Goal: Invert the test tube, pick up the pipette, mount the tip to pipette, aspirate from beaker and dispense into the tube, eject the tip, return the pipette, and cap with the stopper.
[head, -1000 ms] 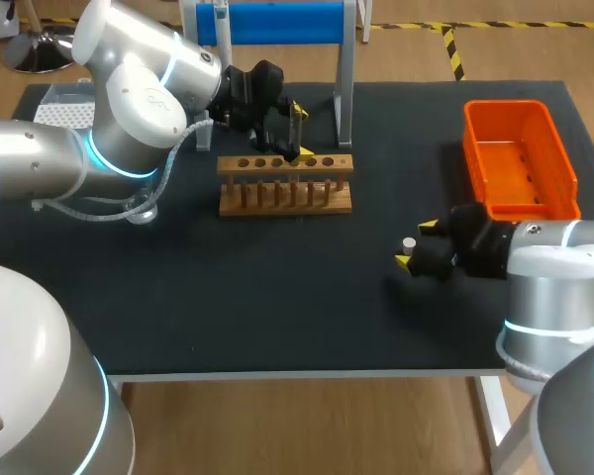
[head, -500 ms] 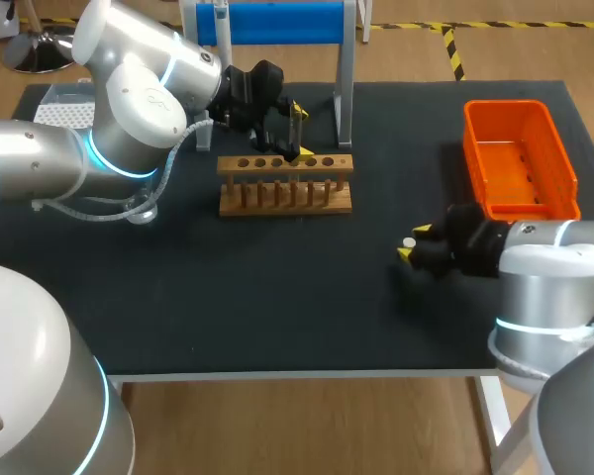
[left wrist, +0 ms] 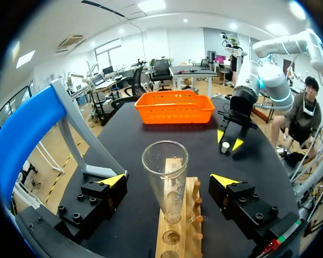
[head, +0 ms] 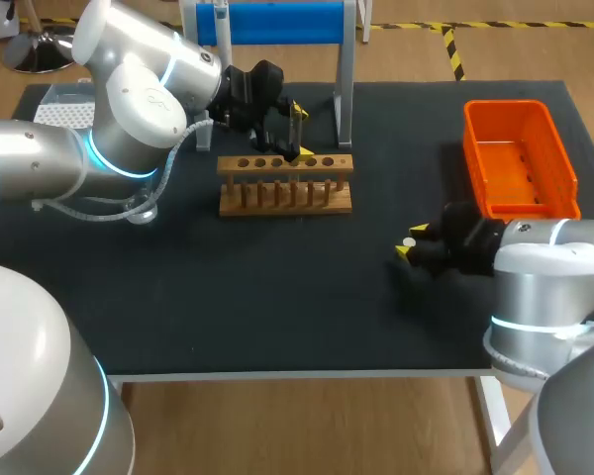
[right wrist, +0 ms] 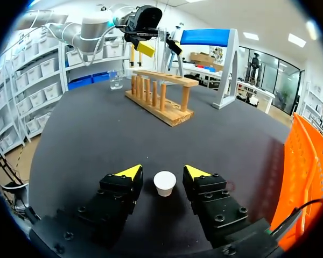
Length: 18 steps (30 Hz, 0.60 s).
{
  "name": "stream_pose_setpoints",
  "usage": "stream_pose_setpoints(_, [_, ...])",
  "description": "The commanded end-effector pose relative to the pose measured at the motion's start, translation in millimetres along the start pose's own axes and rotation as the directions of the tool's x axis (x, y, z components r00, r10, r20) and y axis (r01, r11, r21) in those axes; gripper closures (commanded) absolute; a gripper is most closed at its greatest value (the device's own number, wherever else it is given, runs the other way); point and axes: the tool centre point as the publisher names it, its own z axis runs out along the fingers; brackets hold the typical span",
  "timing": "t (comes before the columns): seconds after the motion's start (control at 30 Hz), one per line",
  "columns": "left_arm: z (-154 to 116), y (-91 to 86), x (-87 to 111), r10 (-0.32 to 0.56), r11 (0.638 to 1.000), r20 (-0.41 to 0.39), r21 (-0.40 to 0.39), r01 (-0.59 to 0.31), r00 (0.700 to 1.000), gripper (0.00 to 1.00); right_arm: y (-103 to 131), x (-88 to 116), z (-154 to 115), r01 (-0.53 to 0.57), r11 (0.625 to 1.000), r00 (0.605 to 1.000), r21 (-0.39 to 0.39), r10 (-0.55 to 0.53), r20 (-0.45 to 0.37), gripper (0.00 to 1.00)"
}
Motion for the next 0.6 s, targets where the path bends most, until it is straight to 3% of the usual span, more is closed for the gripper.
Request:
stream_pose_setpoints(0.03, [-0.7, -0.2, 0.4, -0.001, 1.0, 0.0, -0.001, 0.001, 1.0, 0.0, -0.6, 1.1, 2.6, 0.0, 1.0, 1.0, 0.003, 0.0, 0.003, 0.57])
stream_pose_setpoints(0.47, [-0.7, -0.2, 0.4, -0.001, 1.0, 0.0, -0.001, 0.001, 1.0, 0.0, -2.5, 1.0, 3.9, -0.007, 1.0, 1.0, 0.004, 0.007, 0.005, 0.58])
stream_pose_setpoints(0.6, [-0.7, -0.2, 0.4, -0.001, 1.0, 0.0, -0.001, 0.001, 1.0, 0.0, -2.8, 0.6, 4.1, -0.009, 1.0, 1.0, 0.004, 0.009, 0.005, 0.64])
